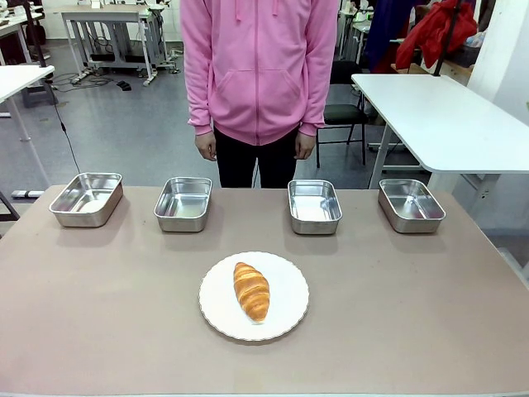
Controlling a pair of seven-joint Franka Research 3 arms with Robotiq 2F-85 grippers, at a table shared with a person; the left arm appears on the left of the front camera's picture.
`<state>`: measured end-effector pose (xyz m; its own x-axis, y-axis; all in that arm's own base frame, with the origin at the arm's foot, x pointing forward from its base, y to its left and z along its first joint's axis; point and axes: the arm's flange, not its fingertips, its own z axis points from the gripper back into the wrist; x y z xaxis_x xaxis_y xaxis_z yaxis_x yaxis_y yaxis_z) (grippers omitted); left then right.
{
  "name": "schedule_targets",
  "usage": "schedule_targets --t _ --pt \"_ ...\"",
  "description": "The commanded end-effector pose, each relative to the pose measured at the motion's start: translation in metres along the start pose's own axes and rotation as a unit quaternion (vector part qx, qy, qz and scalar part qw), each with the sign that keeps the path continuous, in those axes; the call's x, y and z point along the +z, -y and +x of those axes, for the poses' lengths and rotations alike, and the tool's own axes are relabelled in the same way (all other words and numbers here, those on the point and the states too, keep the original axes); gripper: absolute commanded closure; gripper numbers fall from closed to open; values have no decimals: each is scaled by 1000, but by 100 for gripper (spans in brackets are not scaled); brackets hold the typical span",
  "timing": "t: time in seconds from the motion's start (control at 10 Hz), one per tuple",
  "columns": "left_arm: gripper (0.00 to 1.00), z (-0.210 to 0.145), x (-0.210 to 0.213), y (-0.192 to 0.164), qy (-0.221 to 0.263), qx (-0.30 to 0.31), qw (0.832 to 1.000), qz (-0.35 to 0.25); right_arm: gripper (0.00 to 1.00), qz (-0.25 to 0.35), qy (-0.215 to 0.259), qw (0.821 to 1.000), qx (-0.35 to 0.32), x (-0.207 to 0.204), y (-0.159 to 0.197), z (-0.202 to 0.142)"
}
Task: Place the bread in the container.
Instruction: Place the Butter Roll into the Airtight Container indicated by the human.
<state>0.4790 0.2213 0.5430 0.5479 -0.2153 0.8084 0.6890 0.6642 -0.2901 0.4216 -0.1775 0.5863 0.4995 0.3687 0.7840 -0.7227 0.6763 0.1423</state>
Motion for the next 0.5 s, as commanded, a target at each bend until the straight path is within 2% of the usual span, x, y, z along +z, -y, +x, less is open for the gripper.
schedule_targets --t 0.0,0.4 --pt "0 0 1 1 6 -4 1000 -5 0 1 2 1000 3 0 -1 2" --pt "0 0 1 1 6 -4 1000 -5 0 1 2 1000 3 0 -1 2"
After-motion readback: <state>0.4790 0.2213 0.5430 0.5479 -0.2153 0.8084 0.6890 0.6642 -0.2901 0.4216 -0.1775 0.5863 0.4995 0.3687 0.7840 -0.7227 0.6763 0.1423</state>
